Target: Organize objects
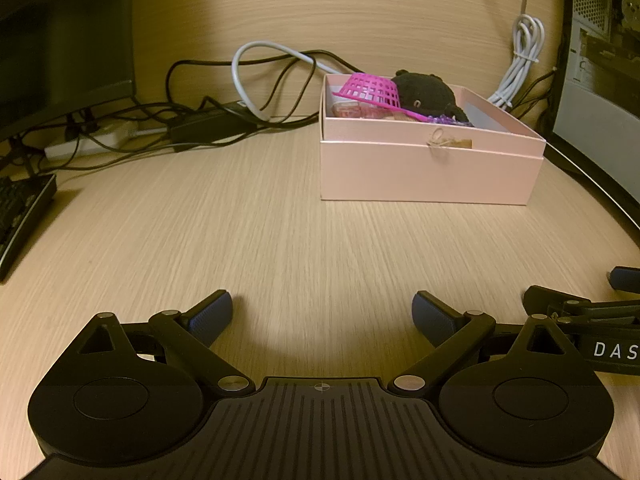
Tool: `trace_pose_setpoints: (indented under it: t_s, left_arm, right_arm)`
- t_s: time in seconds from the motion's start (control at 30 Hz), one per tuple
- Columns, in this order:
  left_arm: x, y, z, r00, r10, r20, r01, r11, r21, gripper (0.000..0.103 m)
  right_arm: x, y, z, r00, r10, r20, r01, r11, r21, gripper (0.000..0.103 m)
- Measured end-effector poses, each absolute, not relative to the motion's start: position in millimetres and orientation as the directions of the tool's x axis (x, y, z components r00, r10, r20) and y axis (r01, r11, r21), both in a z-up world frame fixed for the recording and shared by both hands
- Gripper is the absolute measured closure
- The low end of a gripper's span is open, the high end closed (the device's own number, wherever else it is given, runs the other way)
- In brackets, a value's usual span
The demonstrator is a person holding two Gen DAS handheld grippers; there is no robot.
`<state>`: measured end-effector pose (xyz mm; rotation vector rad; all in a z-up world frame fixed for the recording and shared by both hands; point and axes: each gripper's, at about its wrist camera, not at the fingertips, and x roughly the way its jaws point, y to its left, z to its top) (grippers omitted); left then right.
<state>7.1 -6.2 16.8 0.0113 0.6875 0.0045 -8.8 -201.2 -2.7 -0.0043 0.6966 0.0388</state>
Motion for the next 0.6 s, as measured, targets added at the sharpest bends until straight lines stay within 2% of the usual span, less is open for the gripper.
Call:
trace_pose_setpoints:
  t_s: [0.6]
  left_arm:
    - [5.6,-6.0,17.3,0.773,0.003,-0.634,0.004,1.000,0.009,0.004]
  right_arm:
    - [-8.6,-201.2,-2.9,0.766,0.034,-0.641,-0.037,0.999,0.009,0.000]
